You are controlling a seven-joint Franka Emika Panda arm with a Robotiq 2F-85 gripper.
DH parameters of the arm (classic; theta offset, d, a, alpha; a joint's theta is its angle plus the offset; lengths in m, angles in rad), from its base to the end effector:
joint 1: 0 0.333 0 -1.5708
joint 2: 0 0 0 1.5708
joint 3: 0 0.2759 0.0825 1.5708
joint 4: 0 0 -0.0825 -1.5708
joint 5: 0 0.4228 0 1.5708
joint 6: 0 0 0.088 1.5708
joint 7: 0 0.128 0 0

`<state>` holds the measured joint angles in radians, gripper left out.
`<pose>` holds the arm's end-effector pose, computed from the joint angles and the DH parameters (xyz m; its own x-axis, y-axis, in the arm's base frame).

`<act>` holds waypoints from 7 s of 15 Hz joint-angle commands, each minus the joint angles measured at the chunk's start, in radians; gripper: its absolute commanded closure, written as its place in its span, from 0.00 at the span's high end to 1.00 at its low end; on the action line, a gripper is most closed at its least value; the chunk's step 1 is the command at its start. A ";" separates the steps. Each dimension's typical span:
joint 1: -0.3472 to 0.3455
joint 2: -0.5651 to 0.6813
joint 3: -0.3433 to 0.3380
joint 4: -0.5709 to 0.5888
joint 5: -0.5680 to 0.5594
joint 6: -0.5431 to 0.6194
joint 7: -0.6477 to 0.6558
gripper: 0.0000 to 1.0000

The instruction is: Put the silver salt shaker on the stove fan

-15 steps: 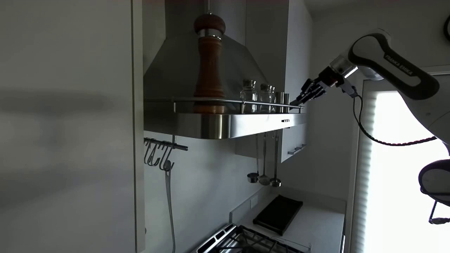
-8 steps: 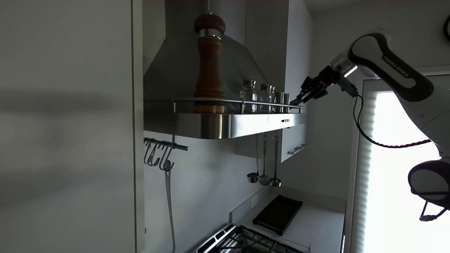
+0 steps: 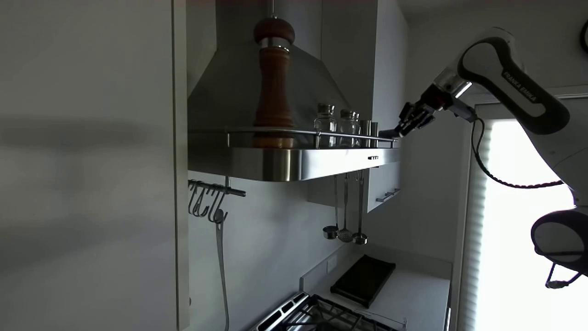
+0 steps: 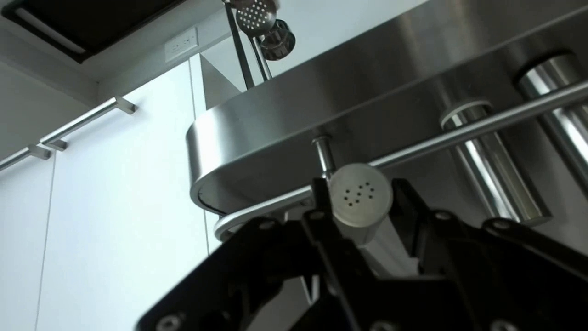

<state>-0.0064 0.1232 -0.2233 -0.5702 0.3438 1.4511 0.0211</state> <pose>0.4686 -0.0440 0.9471 0.7144 -0.1256 0.6884 0.0240 -0.9788 -0.2035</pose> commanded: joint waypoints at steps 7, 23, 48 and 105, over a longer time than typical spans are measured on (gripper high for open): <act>-0.006 0.020 0.002 0.062 0.012 0.117 -0.035 0.12; -0.133 0.143 0.138 0.202 0.082 0.104 -0.043 0.12; -0.133 0.090 0.235 0.127 -0.064 0.023 -0.069 1.00; -0.208 0.118 0.280 0.126 0.015 0.117 -0.557 0.06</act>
<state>-0.1928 0.2420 0.0363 -0.4444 0.3282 1.5474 -0.5124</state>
